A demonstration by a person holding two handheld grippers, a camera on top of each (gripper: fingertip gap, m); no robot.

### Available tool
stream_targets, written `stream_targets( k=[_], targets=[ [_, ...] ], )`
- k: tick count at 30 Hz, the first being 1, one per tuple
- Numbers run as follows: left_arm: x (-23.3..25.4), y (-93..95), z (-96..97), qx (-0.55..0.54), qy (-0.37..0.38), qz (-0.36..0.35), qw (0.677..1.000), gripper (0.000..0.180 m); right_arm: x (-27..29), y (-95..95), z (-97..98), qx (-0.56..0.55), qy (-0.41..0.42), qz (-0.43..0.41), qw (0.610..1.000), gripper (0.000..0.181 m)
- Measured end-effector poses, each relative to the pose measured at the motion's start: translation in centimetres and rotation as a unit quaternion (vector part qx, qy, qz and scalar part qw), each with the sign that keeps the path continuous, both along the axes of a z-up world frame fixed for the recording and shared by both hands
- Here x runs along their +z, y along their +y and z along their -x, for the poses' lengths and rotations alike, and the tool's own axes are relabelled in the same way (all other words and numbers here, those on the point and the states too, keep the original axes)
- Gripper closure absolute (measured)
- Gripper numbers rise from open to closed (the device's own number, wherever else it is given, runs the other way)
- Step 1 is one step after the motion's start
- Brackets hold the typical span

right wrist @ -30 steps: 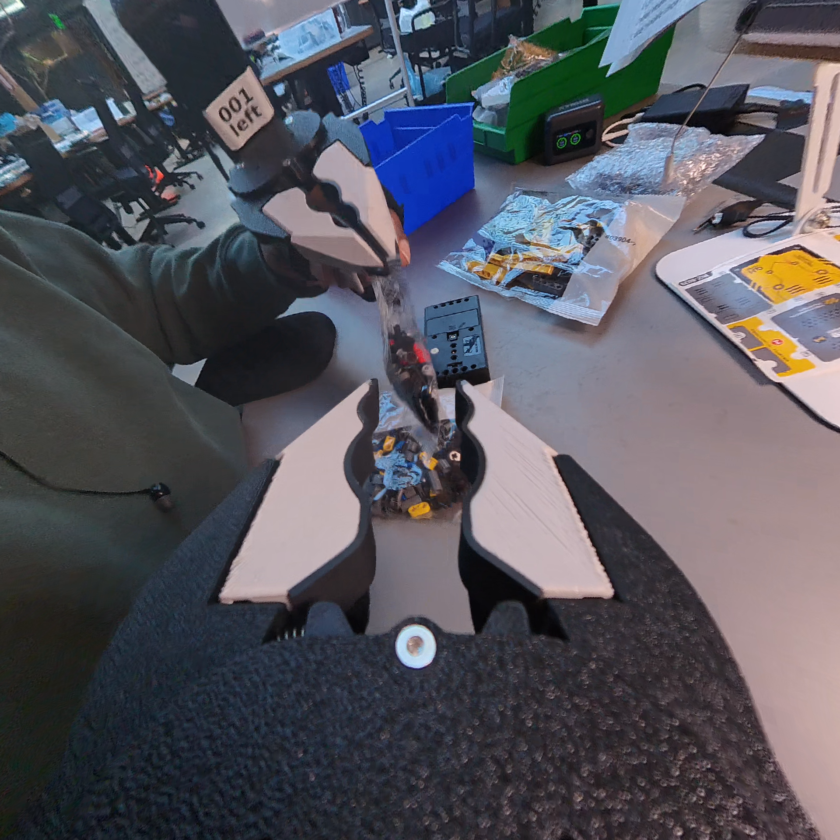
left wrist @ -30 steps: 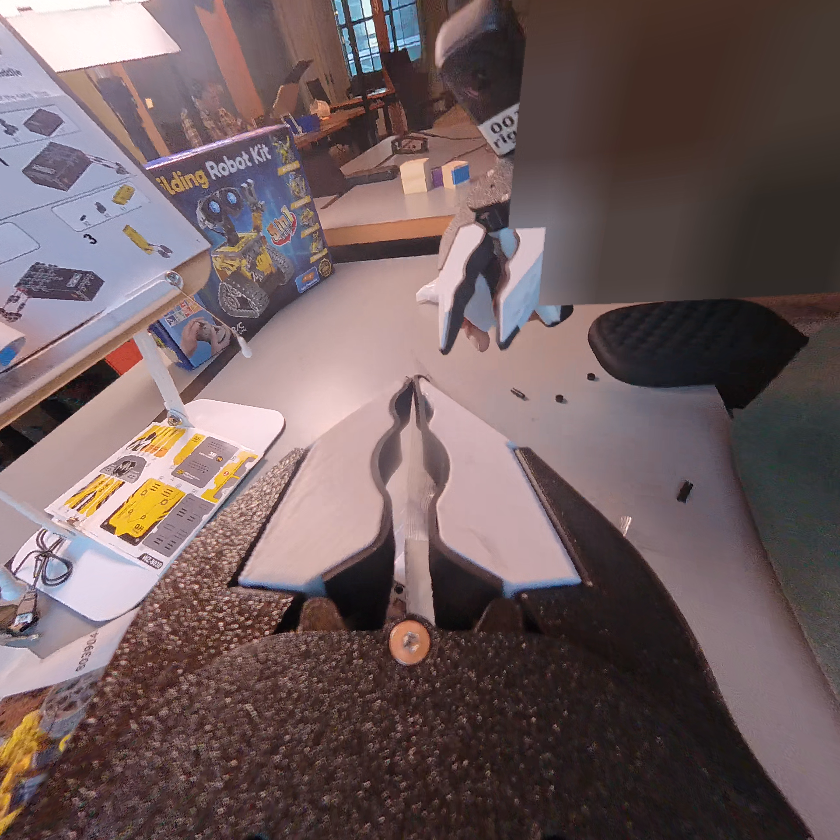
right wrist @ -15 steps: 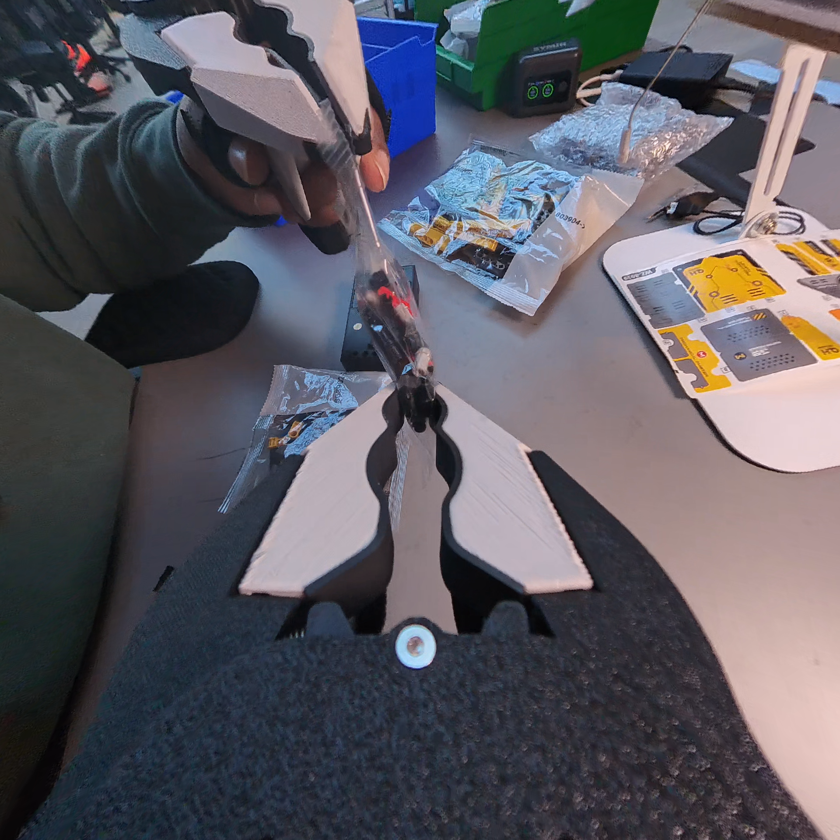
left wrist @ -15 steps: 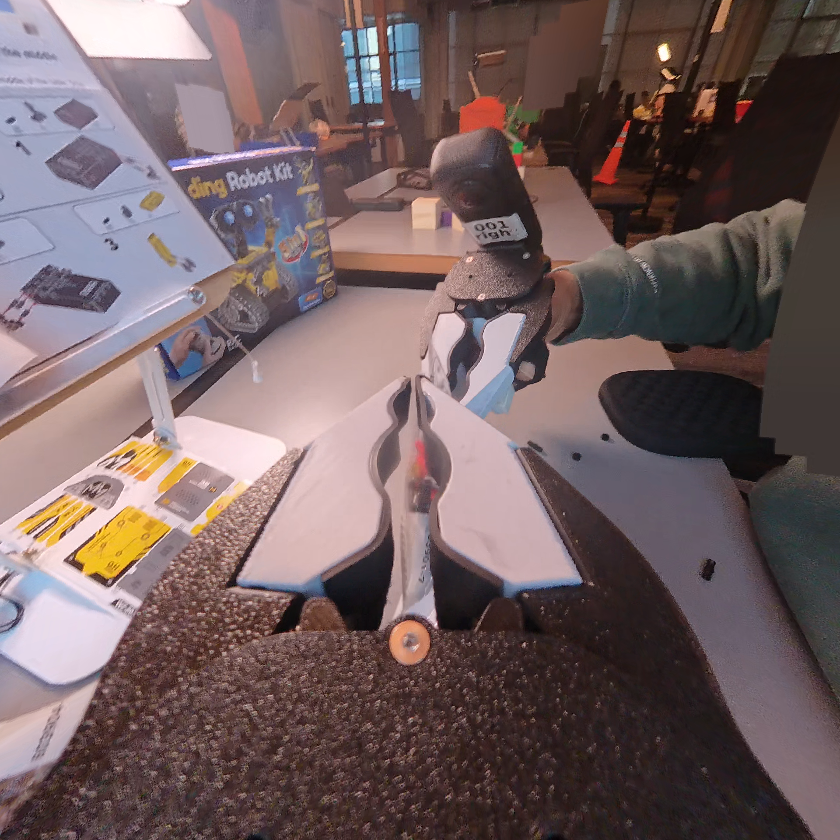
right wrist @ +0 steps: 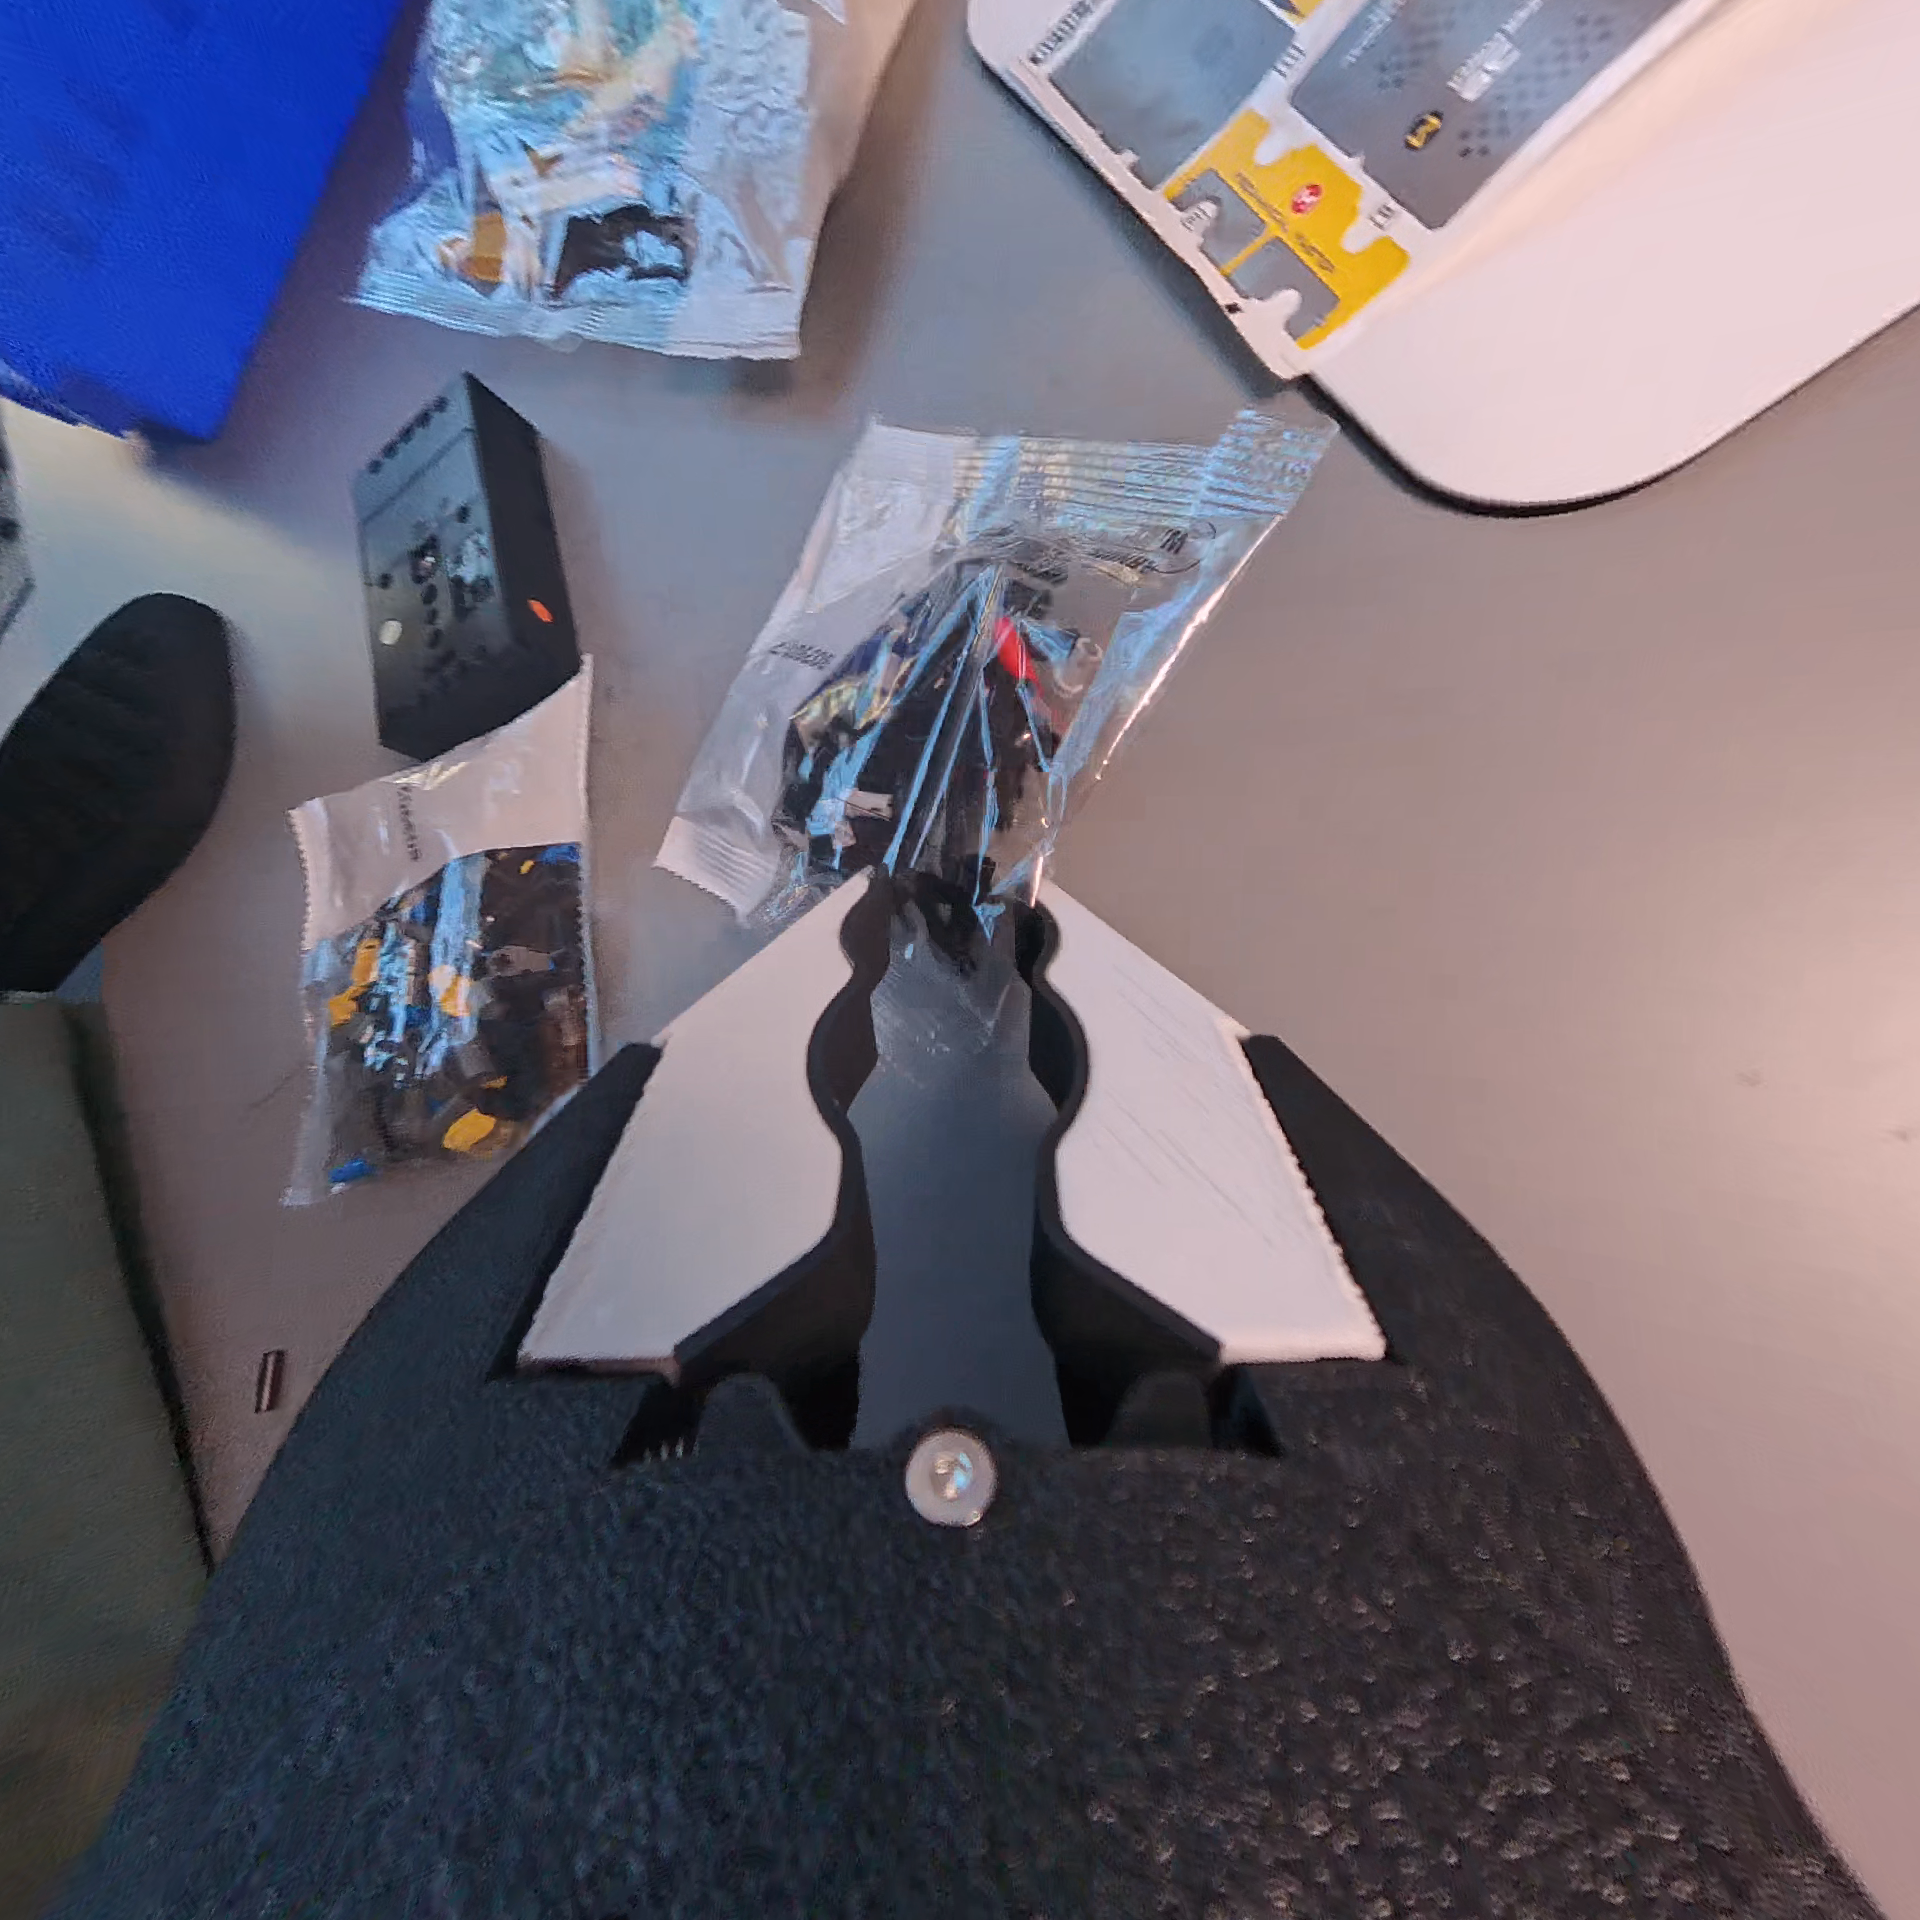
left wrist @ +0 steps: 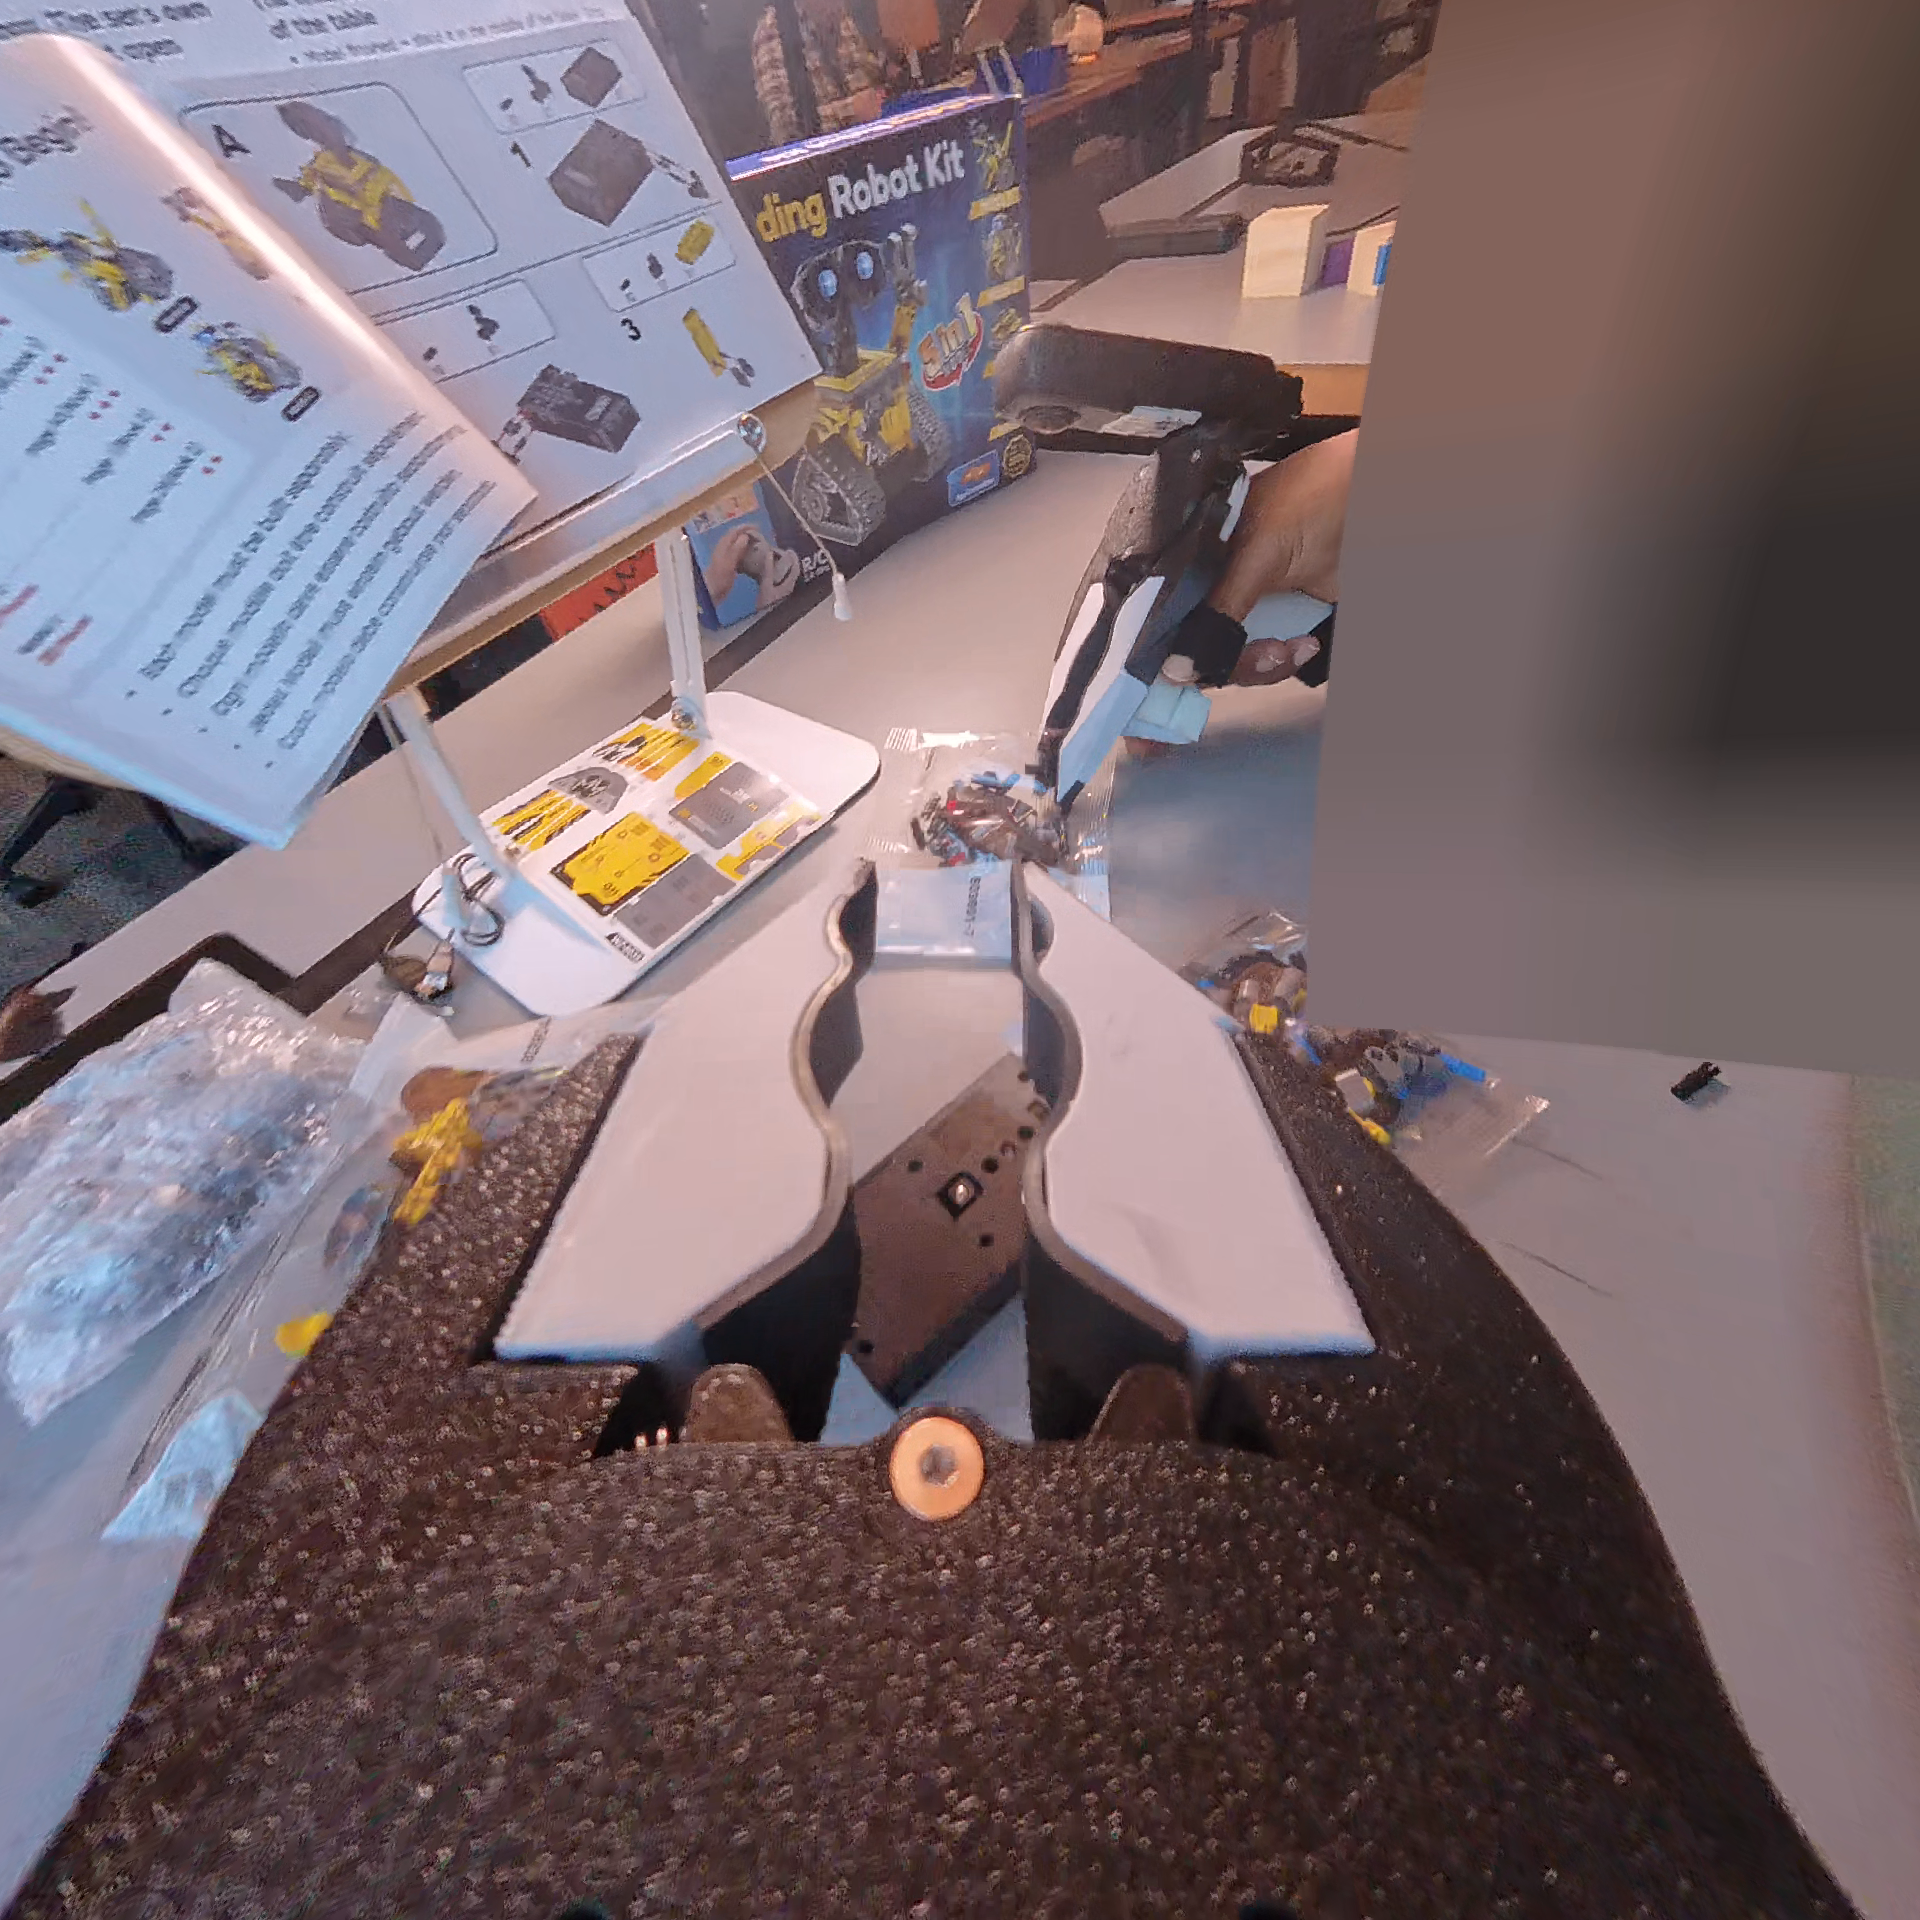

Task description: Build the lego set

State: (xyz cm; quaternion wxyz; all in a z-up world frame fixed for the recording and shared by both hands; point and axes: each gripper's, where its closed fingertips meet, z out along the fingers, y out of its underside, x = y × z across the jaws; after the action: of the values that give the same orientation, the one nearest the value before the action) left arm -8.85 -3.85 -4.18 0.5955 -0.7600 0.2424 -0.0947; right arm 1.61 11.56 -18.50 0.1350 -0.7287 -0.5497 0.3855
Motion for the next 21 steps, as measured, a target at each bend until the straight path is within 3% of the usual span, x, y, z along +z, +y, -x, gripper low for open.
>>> stream_targets(
  k=[7, 14, 21],
  targets=[
    [1.5, -8.3, 3.5, 0.097, 0.015, 0.007, 0.995, 0.153, 0.6, 3.6, -2.8, -0.022, -0.049, -0.148, 0.988, 0.125],
    [2.0, -18.1, 5.8, 0.204, 0.036, 0.017, 0.978, 0.151, 4.8, 1.2, -3.8, 0.002, -0.001, -0.208, 0.978, 0.123],
    [0.9, -24.7, 4.9, 0.235, 0.050, 0.014, 0.971, 0.150, 7.5, -6.6, -3.1, 0.063, 0.036, -0.234, 0.970, 0.121]
  ],
)
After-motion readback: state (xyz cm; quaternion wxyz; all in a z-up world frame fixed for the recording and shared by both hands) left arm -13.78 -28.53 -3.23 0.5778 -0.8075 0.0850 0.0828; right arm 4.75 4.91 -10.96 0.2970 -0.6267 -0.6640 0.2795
